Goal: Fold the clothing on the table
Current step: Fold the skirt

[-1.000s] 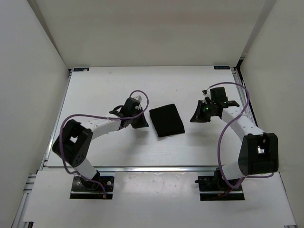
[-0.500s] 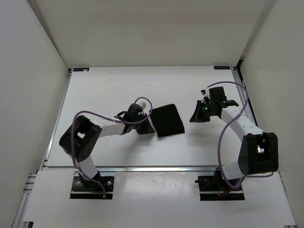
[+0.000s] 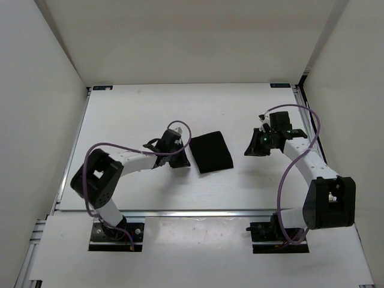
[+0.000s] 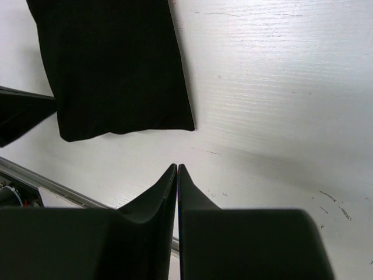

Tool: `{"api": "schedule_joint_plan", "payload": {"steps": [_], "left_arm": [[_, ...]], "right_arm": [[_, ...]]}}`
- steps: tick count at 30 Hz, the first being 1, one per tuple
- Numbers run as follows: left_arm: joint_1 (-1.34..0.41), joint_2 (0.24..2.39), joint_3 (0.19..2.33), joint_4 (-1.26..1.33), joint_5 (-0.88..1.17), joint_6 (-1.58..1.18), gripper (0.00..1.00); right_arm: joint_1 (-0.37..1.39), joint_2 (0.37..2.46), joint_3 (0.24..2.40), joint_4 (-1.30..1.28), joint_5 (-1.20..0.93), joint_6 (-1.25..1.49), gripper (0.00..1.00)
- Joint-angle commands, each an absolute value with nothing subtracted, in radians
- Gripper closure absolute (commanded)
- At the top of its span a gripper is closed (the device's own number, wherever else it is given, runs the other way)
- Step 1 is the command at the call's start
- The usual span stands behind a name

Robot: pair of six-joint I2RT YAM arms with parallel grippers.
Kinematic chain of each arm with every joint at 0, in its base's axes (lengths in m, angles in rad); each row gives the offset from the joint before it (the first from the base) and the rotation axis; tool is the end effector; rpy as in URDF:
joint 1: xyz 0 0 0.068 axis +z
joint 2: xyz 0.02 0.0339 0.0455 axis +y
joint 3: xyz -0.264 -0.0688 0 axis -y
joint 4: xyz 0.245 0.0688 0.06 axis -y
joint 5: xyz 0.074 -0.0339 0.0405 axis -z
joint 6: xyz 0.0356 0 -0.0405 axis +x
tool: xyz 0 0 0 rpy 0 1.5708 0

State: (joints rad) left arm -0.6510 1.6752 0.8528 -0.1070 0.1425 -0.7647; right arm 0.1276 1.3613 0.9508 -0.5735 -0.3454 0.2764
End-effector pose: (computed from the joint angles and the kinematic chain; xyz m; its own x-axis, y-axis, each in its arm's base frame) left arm 0.2543 -0.2001 0.1498 -0.9220 -0.1591 -0.3530 0.0403 0.8672 -0.4963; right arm 0.2695 0.0467 0.2395 -0.8780 0.1462 -0.4557 -0.0687 0.9038 0.4223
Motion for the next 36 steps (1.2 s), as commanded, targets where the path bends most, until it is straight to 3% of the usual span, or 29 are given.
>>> {"api": "schedule_joint_plan", "payload": {"steps": [1,5,11,25,32,36], "left_arm": [[-0.638,1.537,0.919,-0.154,0.067,-0.738,1.00],[-0.624,1.479,0.850,0.075,0.227,-0.853,1.00],[-0.664,1.609,0.876,0.078,0.273,-0.848,1.00],[-0.704,1.835,0.899,-0.071,0.141,-0.738,1.00],[-0.635,1.602,0.959,-0.075,0.135,-0.723,1.00],[-0.551,1.398,0.965,-0.228,0.026,-0.646,0.87]], "right_arm": [[0.121,1.342,0.962,-0.566,-0.344,0.261,0.94],[0.140,1.371,0.989,-0.571,-0.339,0.252,0.94],[0.149,1.384,0.994,-0.575,-0.333,0.252,0.94],[0.101,1.353,0.948,-0.578,-0.345,0.238,0.94],[0.086,1.302,0.969,-0.592,-0.344,0.242,0.93],[0.063,1.259,0.948,-0.606,-0.310,0.259,0.91]]}}
